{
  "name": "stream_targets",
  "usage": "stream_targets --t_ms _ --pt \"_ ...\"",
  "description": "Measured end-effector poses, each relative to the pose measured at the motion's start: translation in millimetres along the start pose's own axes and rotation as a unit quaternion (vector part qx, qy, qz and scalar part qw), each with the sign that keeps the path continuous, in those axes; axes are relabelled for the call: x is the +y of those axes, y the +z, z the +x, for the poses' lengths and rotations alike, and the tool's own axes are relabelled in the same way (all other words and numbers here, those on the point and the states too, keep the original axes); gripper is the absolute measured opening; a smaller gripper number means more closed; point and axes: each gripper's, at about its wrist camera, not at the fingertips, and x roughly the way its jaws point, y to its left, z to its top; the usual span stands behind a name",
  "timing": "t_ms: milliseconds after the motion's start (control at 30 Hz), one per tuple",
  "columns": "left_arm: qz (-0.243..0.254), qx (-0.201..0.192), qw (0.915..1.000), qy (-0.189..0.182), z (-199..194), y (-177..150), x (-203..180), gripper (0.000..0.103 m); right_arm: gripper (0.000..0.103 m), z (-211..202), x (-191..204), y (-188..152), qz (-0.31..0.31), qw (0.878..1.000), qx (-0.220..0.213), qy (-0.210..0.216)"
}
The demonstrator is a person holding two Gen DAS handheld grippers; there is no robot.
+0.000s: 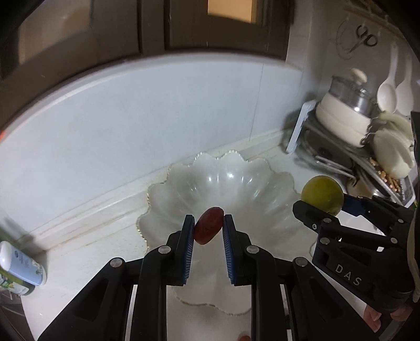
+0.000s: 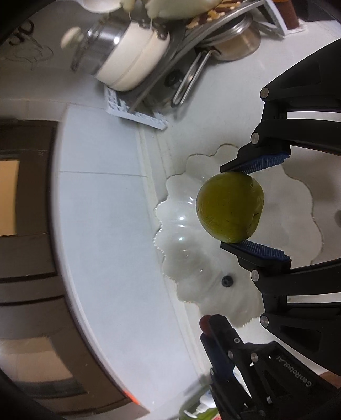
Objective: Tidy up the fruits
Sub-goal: 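Open left tool to drop the red plum into the bowl while right tool releases the green fruit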
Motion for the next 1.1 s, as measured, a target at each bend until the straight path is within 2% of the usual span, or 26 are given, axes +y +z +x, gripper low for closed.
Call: stream_targets --t_ms 100,600,800,967,1000,1100 --pt "0.001 0.011 0.9999 0.013 16 5 -1 0.022 0.050 19 -2 6 -0.001 1.000 0.022 -0.001" --pt "0.009 0.107 0.9941 0.012 96 16 3 0.023 0.050 92 -3 18 -0.020 0.994 0.108 -0.020" --pt "0.010 0.130 0.9913 0.012 110 12 5 0.023 0.050 113 -8 13 -0.007 0.989 0.148 -0.011" --pt "0.014 0.140 0.9899 0.015 116 9 4 0.024 0.050 122 -12 8 0.001 0.986 0.164 -0.010" --pt "0.015 0.141 0.9897 0.015 116 9 4 0.026 0.050 124 -12 7 0.003 0.986 0.168 -0.007" --pt "0.015 0.141 0.9896 0.022 114 9 4 0.052 0.050 124 -11 6 -0.001 0.985 0.171 -0.014"
